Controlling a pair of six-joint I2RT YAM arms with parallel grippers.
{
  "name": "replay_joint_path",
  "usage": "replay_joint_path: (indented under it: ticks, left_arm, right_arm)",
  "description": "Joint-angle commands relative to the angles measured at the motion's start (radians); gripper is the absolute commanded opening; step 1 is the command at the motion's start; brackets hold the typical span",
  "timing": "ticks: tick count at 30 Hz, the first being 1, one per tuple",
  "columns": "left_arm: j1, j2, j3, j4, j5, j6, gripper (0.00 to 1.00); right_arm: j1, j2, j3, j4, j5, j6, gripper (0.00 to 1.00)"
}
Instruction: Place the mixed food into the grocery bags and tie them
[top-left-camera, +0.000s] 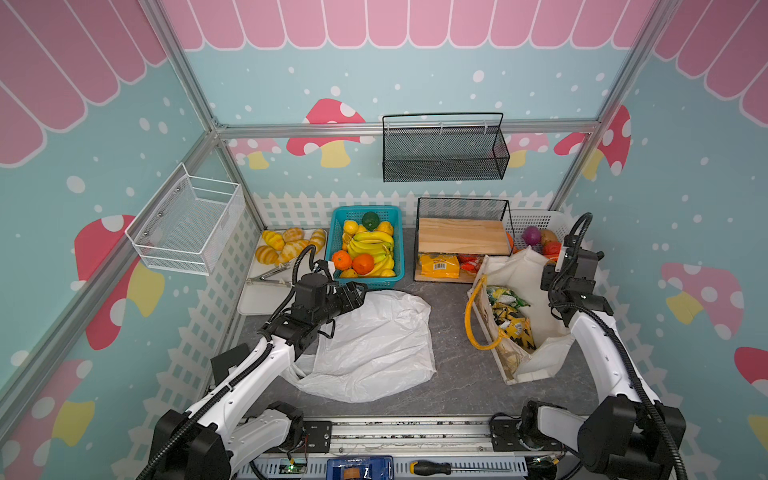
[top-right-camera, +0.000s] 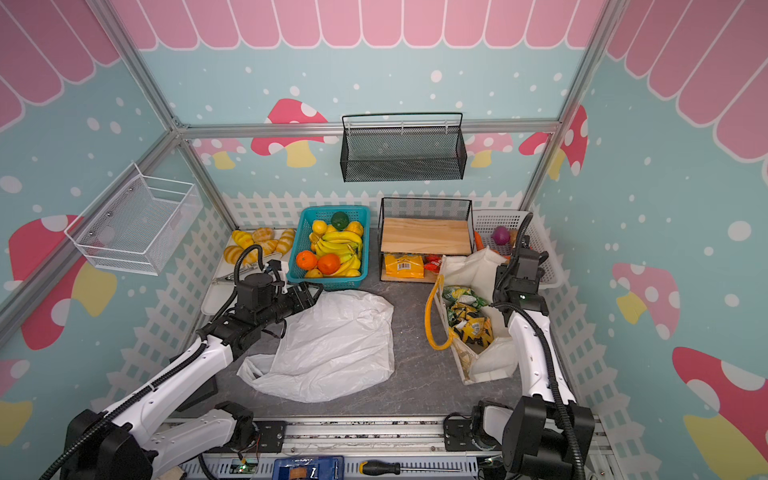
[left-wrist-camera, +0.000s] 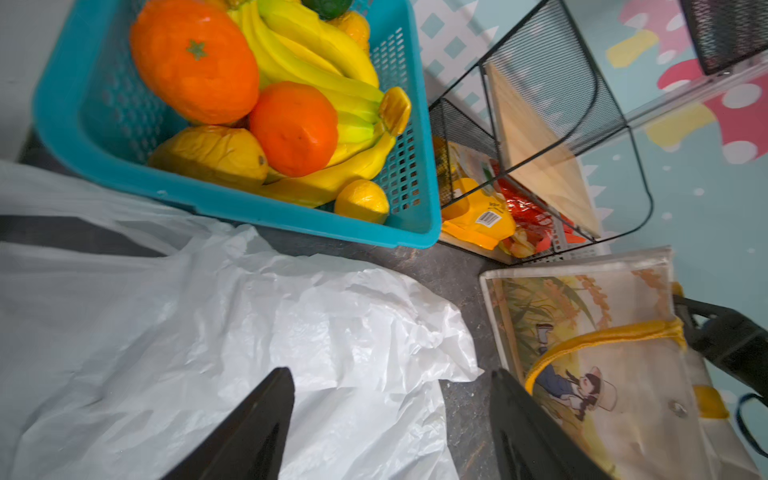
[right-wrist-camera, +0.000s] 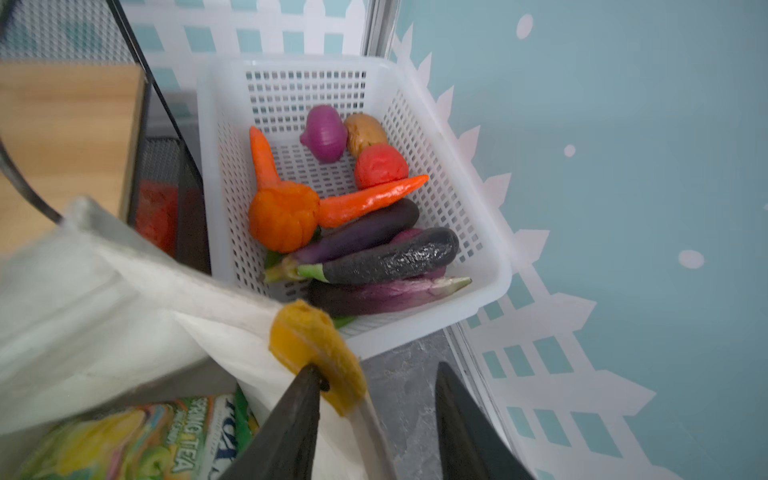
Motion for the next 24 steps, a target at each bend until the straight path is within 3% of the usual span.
replay_joint_path:
  ticks: [1,4,9,12,18,20,24]
  left_arm:
    - [0.057,-0.026,0.023,-0.181,-0.118,0.054,0.78]
    - [0.144,-0.026,0.019,-0.256,-0.098,0.065,0.79]
    - [0.258,0.08,0.058,-0.321,-0.02,0.095,0.78]
    - [0.277,0.185,0.1,-0.316,-0.021,0.113,0.76]
    - [0.291,0.368,0.164,-0.267,-0.061,0.092,0.75]
    - [0.291,0.411,0.176,-0.219,-0.077,0.079,0.69]
    - [0.29,0.46,0.184,-0.128,-0.102,0.059,0.46]
  right_arm:
    - [0.008,-0.094,0.028,0.066,-0.098,0.005,0.64]
    - [0.086,-0.158,0.027,0.103,-0.176,0.007,0.67]
    - [0.338,-0.153,0.021,0.165,-0.209,-0.021,0.67]
    - [0.394,-0.136,-0.01,0.224,-0.261,0.002,0.67]
    - [0.408,-0.122,-0.061,0.291,-0.346,0.017,0.67]
    - [0.408,-0.122,-0.073,0.305,-0.356,0.018,0.66]
    - [0.408,-0.121,-0.091,0.314,-0.39,0.036,0.64]
